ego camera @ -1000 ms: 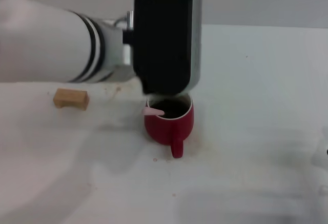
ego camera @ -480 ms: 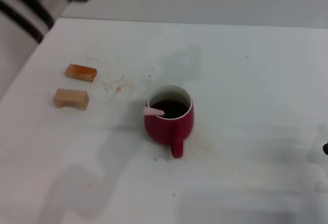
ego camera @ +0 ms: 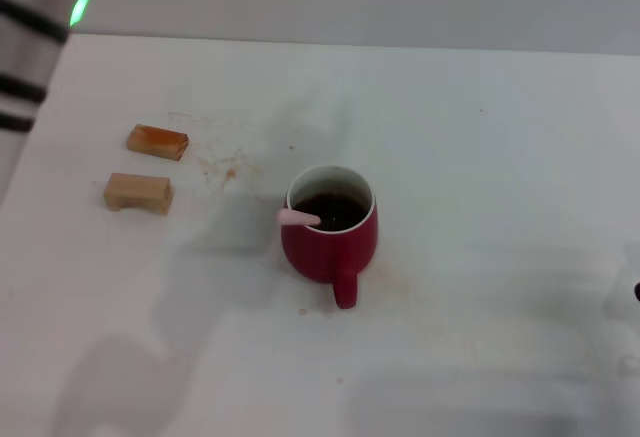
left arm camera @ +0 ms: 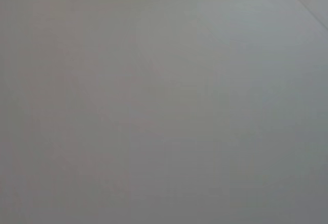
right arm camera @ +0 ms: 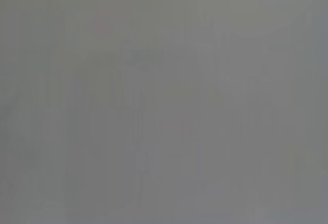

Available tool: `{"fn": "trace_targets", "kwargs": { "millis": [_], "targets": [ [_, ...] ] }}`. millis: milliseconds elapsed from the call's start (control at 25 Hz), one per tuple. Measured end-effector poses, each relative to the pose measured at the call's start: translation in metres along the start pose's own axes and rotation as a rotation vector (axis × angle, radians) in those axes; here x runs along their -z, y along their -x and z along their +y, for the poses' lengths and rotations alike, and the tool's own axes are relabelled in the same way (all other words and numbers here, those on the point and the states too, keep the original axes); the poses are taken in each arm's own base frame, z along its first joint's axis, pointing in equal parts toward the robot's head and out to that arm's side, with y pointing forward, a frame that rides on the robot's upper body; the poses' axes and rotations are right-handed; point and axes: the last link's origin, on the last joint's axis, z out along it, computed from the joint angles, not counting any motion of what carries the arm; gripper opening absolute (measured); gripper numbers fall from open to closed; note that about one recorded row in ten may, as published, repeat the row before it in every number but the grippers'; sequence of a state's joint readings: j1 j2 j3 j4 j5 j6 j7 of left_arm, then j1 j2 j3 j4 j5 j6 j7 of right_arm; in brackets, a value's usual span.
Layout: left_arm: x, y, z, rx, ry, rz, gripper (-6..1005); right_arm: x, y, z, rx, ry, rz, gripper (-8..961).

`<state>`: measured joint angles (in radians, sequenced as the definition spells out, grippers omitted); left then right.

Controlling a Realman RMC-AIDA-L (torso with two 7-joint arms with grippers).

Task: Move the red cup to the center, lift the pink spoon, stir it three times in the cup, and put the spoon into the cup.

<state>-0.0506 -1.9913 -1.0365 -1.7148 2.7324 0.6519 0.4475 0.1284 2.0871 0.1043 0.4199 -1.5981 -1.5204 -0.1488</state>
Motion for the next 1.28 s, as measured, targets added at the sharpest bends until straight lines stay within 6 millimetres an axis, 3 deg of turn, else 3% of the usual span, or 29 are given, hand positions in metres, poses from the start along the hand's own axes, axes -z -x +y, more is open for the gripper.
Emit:
{"fn": "trace_targets", "kwargs": {
  "millis": [40, 280, 480, 720, 920, 1280],
  "targets": [
    [0.005, 0.004, -0.004, 0.030, -0.010, 0.006, 312, 0.000, 0.000, 0.000, 0.001, -0.001, -0.002, -1],
    [0.049, 0.060, -0.031, 0.051, -0.109, -0.028, 480, -0.001, 0.001, -0.002, 0.007, -0.005, -0.010, -1],
    [0.092, 0.118, -0.060, 0.130, -0.204, -0.191, 496, -0.003, 0.002, -0.003, 0.010, -0.005, -0.017, 0],
    [0.144, 0.173, -0.089, 0.095, -0.281, -0.394, 631, -0.006, 0.004, 0.000, 0.008, 0.011, -0.027, 0],
    [0.168, 0.194, -0.095, 0.054, -0.284, -0.512, 726, -0.007, 0.004, 0.000, 0.015, 0.012, -0.028, 0],
    [0.179, 0.201, -0.091, 0.038, -0.265, -0.566, 856, -0.007, 0.009, -0.002, 0.022, 0.008, -0.063, 0]
  ]
}}
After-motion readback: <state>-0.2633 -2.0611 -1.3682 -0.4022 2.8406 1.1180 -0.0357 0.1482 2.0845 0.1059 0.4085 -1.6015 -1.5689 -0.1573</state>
